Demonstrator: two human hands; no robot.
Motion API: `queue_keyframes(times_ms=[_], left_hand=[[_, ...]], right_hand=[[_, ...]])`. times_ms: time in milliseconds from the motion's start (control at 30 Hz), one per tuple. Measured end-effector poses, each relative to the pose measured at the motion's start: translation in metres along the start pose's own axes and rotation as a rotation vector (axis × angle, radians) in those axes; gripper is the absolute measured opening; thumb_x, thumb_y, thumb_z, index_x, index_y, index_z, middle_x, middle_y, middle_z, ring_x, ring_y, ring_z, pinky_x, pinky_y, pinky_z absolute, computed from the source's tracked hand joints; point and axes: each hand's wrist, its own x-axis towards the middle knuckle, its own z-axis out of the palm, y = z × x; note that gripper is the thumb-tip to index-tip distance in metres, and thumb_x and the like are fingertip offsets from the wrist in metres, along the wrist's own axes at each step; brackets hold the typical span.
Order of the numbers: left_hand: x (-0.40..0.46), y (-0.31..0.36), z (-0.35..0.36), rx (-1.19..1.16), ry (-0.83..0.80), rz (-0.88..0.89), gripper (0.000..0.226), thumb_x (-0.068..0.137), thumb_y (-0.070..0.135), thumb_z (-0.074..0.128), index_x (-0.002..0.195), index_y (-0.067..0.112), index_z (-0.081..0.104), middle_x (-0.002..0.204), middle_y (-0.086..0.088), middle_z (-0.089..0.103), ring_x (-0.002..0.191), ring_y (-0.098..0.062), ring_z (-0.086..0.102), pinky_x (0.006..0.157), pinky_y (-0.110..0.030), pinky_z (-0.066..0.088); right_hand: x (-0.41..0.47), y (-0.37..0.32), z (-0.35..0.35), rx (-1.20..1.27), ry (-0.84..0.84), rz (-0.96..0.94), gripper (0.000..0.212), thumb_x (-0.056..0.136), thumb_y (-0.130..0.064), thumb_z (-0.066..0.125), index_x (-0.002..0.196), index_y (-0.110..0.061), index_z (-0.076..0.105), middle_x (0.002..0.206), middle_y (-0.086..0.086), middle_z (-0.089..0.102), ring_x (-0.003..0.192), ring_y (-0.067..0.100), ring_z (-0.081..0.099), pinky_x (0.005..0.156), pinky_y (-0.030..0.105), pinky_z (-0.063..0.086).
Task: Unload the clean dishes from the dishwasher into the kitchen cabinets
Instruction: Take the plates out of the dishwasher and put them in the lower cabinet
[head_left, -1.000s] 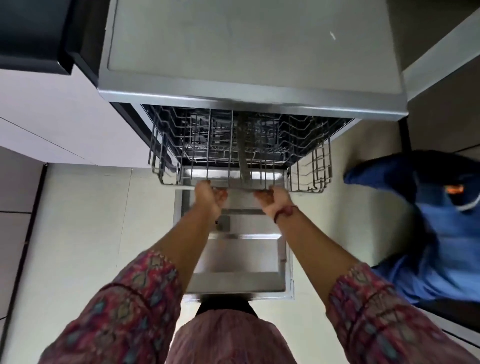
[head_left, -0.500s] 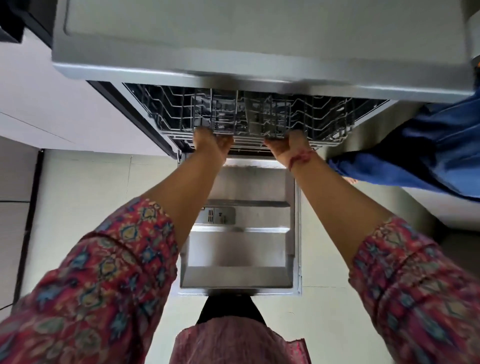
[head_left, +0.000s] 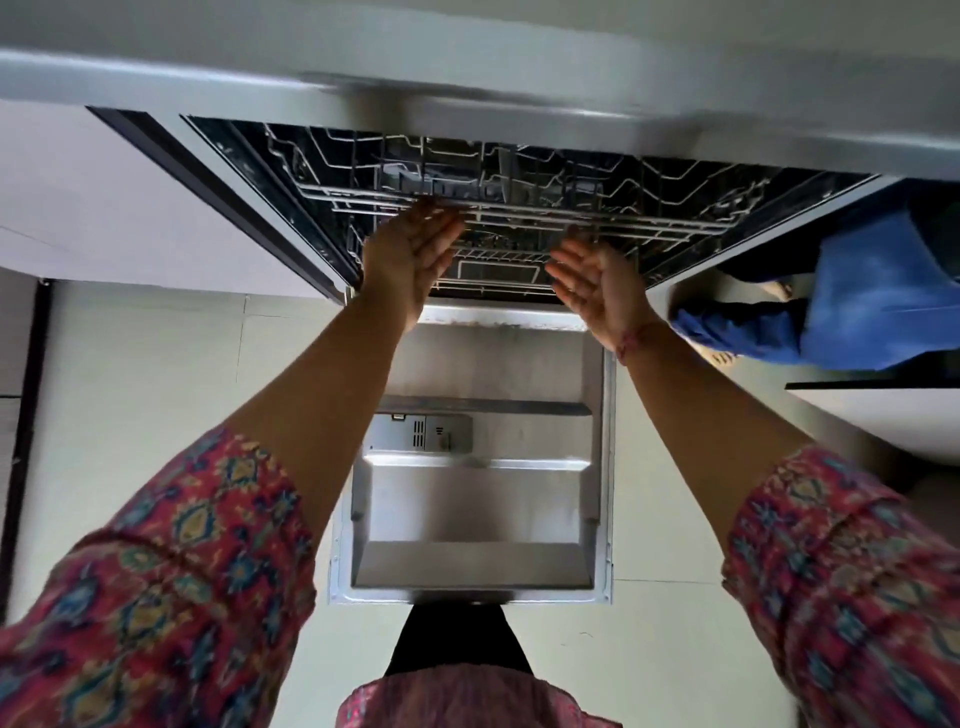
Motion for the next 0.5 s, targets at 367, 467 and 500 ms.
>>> queue_keyframes(times_ms=[367,467,500], left_hand=[[0.058,-0.106,-0.098,0.99,0.005,0.108,0.028,0.095,0.001,0.041,0.114,-0.003,0.061,0.113,-0.021,0.067,0.088,-0.022,0.064,0.078,-0.021,0.054],[0.072,-0.127,-0.116,1.152,-0.021,0.153,0.028,0.093,0.006,0.045,0.112,0.006,0.066,0.115,-0.011,0.068,0.108,-0.022,0.062,0.098,-0.029,0.046],[0.075,-0.132,-0.119,1.195,-0.03,0.174,0.028,0.093,0.007,0.046,0.113,0.009,0.066,0.117,-0.009,0.068,0.11,-0.021,0.062,0.097,-0.025,0.044]], right_hand=[[0.129,0.077,0.03,-1.514,0.115,-0.235,0.066,0.088,0.005,0.042,0.149,-0.008,0.023,0.155,0.016,0.024,0.143,0.028,0.027,0.117,0.034,0.023],[0.153,0.092,0.028,-1.676,0.125,-0.228,0.06,0.093,0.0,0.041,0.15,-0.004,0.021,0.156,0.019,0.021,0.144,0.031,0.021,0.118,0.041,0.02],[0.158,0.096,0.025,-1.711,0.161,-0.28,0.054,0.094,-0.001,0.039,0.146,-0.002,0.03,0.152,0.021,0.029,0.141,0.032,0.028,0.116,0.041,0.025]])
